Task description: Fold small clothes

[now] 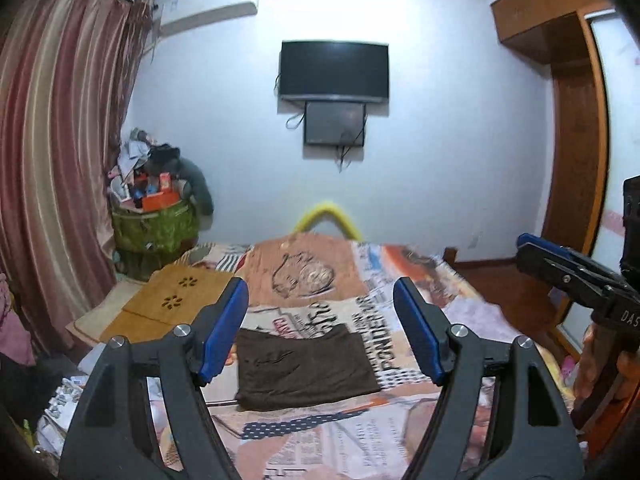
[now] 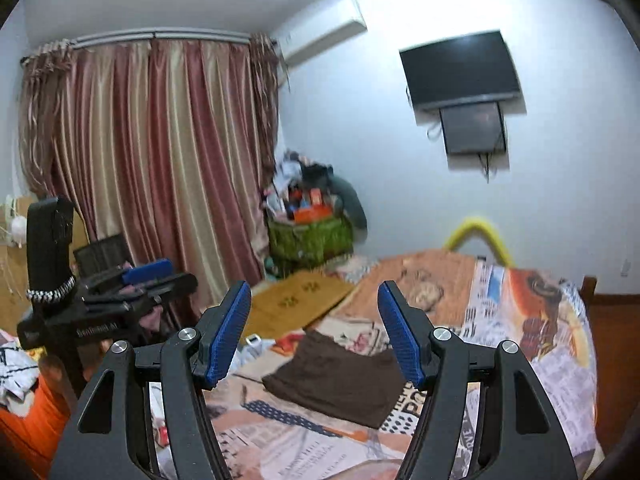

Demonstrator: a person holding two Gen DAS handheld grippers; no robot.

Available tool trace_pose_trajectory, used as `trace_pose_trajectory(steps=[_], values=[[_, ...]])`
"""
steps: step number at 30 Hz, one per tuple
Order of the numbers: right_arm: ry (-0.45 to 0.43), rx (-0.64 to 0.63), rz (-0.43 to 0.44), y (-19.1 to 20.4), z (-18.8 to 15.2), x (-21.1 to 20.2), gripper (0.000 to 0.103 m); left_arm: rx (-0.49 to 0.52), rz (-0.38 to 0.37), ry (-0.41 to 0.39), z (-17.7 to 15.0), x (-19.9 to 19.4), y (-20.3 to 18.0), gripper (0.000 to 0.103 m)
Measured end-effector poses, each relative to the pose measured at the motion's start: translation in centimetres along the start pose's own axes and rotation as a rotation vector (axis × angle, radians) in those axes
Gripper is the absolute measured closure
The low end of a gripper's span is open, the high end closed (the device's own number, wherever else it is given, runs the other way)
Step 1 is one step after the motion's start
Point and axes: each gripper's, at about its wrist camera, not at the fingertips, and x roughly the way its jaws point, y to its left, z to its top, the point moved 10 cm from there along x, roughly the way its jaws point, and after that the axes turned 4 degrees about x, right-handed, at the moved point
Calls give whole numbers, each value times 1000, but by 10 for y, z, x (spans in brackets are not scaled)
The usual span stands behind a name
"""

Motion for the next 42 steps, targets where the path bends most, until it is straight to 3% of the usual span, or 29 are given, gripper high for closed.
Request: trace_pose_trajectory(steps=[3,5,8,10,13,42], values=[[-50,-7,-22,12,4,-16,40,-1,-1,-45,4,-21,-6,18],[-70,-9,-47,15,5,-21,27,1,11,-75,6,-33,-9,9],[-96,-13,-82,17,6,-25,18,-2,8,-95,7,-42,-12,3],[-99,-22,-103,17,7,-25,14,-11,6,-98,7,-45,-12,0],[-113,-40,-145,15,9,-26,0,-21,11,-103,6,-51,-10,0],[-105,-32,-157,13,-1,-39,0,-37,33,-97,-3,-53,-13,0]])
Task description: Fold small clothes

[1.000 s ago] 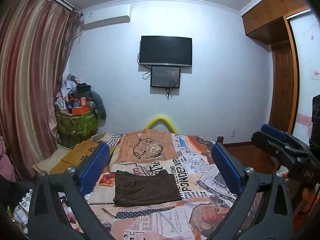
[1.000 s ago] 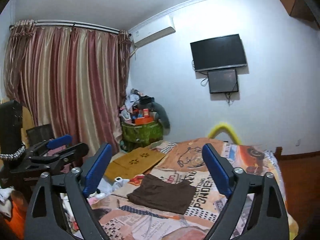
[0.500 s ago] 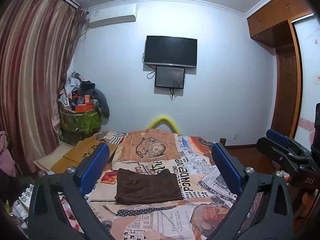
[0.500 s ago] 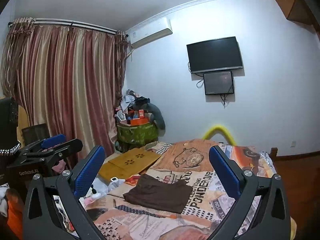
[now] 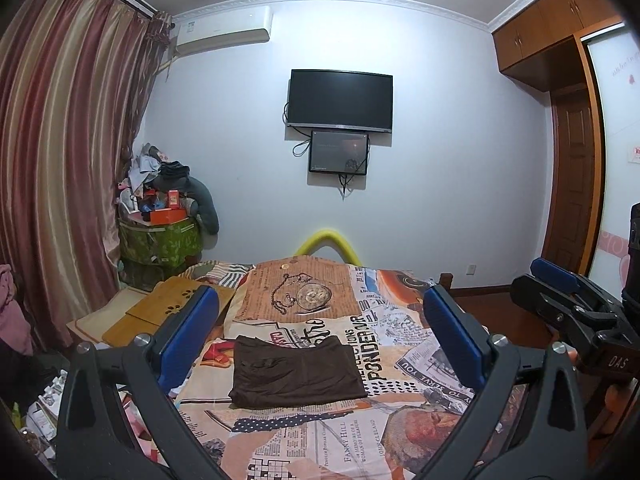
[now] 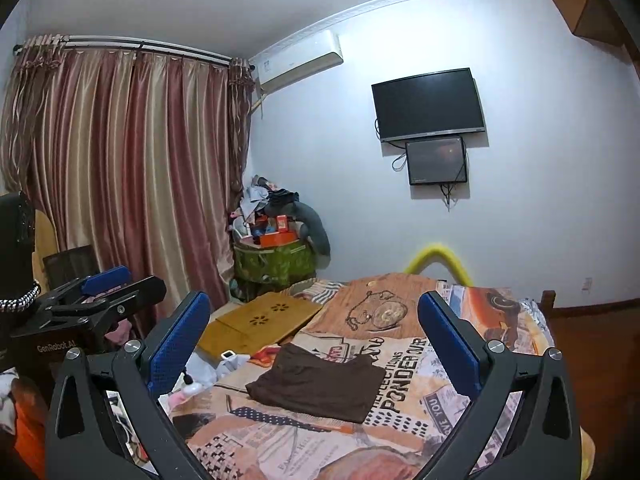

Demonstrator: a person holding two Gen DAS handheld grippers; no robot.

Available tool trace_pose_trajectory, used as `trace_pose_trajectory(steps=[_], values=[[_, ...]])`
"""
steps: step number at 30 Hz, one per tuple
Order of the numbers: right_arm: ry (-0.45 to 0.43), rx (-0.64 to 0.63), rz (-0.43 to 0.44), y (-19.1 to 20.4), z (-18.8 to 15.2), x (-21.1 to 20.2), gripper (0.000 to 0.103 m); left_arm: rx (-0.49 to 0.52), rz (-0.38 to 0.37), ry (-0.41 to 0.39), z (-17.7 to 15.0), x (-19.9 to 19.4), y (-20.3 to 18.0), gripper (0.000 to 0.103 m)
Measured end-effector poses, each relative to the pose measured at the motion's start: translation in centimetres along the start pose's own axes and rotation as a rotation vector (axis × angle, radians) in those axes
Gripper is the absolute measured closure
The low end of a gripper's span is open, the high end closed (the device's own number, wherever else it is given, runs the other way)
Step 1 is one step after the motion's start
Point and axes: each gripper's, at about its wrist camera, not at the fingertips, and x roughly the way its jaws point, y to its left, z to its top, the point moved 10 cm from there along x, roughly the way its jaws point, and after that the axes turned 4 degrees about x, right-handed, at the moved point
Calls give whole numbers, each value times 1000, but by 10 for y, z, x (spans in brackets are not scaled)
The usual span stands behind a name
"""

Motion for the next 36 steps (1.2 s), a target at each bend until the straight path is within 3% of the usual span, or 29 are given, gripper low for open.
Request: trace_pose_trajectory(steps=[36], values=[[29,12,-1,0,-2,2,0,-11,-23,10,-4,1,1,0]])
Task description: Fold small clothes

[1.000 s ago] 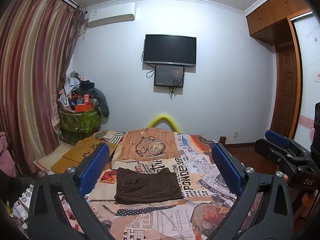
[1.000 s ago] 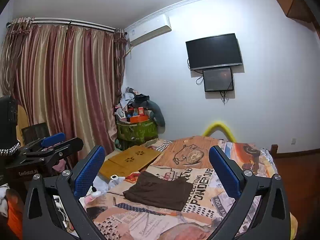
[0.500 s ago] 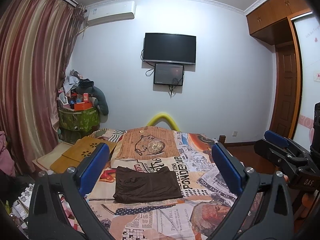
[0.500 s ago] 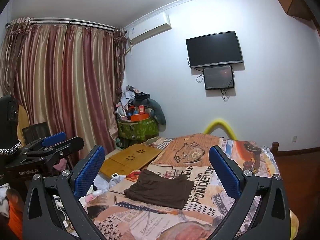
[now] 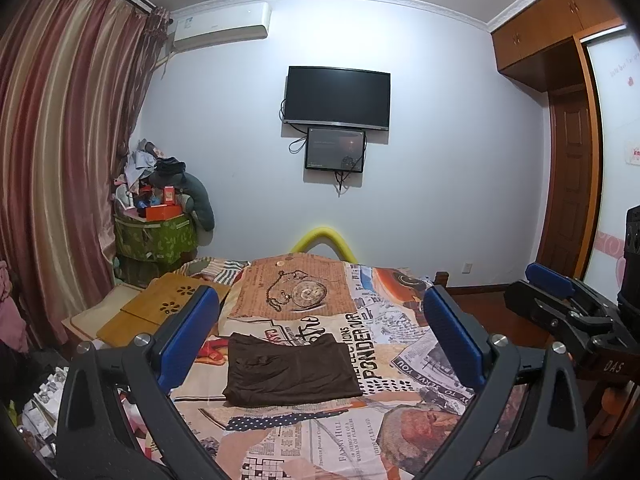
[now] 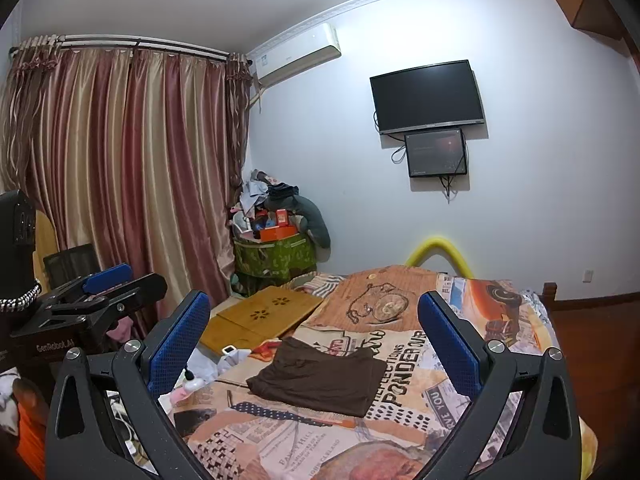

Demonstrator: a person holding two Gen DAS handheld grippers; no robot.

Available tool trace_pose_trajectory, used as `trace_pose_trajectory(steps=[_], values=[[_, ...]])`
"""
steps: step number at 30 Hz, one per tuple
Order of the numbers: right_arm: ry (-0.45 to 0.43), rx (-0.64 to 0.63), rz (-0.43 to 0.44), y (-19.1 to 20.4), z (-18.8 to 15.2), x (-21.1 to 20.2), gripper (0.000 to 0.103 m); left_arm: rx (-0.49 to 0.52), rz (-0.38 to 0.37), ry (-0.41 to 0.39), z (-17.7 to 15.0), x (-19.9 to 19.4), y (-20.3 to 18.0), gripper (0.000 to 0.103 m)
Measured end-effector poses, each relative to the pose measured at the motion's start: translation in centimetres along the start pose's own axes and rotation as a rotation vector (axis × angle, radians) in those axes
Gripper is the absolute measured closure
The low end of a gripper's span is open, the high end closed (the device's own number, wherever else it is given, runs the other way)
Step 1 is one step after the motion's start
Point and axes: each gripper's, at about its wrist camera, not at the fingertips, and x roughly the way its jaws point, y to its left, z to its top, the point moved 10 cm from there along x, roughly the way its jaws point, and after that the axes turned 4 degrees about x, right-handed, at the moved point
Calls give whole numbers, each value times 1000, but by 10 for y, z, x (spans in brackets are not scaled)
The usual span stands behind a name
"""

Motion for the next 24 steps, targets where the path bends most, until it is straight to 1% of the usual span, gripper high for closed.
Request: trace_pose_trajectory(steps=[24], values=[[-2,-5,-5,-2,0,-3,0,19,-26,12,-1,3,-4,0]])
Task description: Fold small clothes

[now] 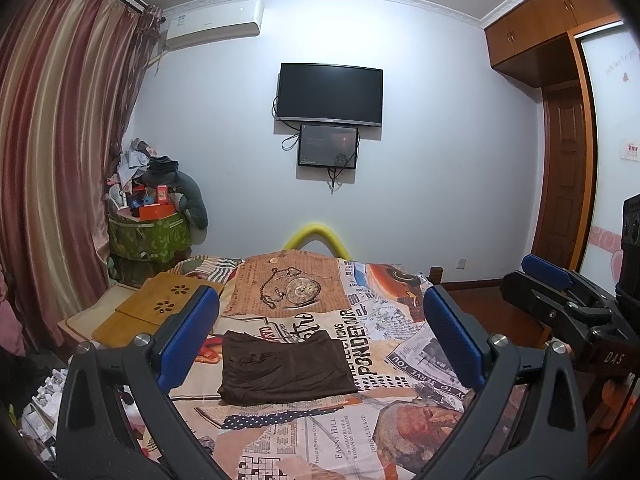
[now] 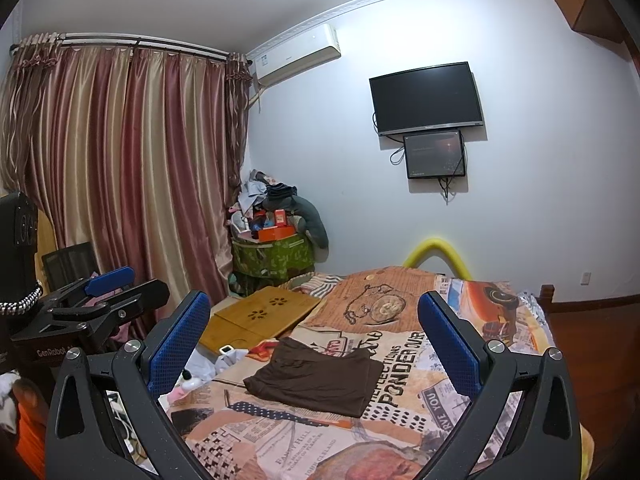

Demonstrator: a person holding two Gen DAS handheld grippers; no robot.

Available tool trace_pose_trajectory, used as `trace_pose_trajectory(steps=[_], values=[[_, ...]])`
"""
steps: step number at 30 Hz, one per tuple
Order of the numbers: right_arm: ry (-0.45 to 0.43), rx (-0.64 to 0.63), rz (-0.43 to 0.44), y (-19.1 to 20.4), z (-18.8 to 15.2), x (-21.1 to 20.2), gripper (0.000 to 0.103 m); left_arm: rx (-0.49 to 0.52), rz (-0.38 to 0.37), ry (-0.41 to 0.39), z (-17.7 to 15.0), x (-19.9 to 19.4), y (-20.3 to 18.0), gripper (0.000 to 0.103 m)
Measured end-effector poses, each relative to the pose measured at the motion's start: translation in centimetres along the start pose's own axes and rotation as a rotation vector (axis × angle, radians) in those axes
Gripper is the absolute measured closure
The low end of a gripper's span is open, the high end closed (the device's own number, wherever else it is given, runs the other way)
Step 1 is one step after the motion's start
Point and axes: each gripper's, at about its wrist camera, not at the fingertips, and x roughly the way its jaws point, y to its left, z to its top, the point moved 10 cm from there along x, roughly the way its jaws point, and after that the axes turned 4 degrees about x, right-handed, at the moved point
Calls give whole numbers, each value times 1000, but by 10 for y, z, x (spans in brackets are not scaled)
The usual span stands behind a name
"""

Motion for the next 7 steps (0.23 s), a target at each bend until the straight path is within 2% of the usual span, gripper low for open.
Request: trace_pose_trajectory(steps=[7], values=[[7,3,2,-2,0,2,0,0,-7,7,-2,4,-1,0]])
